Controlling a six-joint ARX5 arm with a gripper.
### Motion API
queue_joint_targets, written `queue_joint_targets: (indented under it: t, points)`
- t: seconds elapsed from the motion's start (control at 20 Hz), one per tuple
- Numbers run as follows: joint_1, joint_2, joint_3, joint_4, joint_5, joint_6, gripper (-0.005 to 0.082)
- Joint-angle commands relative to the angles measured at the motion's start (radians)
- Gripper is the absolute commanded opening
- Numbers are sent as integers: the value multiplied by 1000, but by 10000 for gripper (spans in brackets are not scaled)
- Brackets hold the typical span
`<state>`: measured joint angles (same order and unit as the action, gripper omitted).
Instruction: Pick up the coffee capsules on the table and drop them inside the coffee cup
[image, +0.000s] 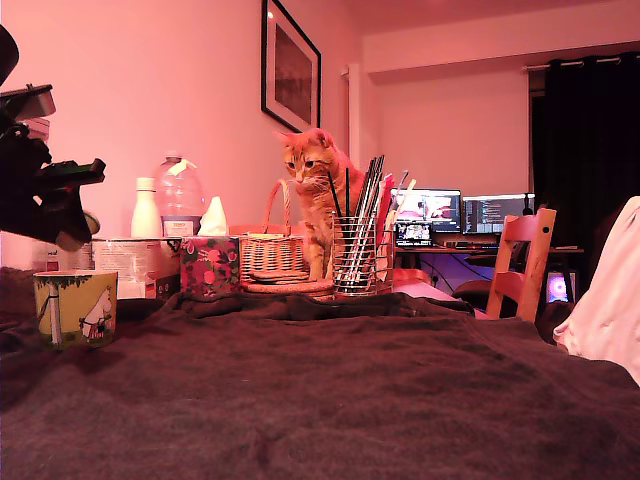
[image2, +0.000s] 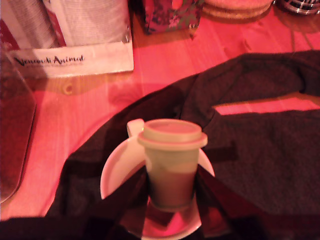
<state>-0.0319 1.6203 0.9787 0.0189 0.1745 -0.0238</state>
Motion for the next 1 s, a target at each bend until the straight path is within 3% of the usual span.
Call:
queue_joint_targets:
  t: [0.0,0.1,0.45,0.8,0.85,0.95]
  points:
    - [4,23,-4,0,1,-3,41]
    - [4,23,-4,-5,1,-3,76]
    - [4,23,-4,-2,1,-3,373]
    - [4,23,-3,7,1,-3,360]
    - [4,23,0,6,1,-3,324]
    - [4,20,10,5,9,-3,148]
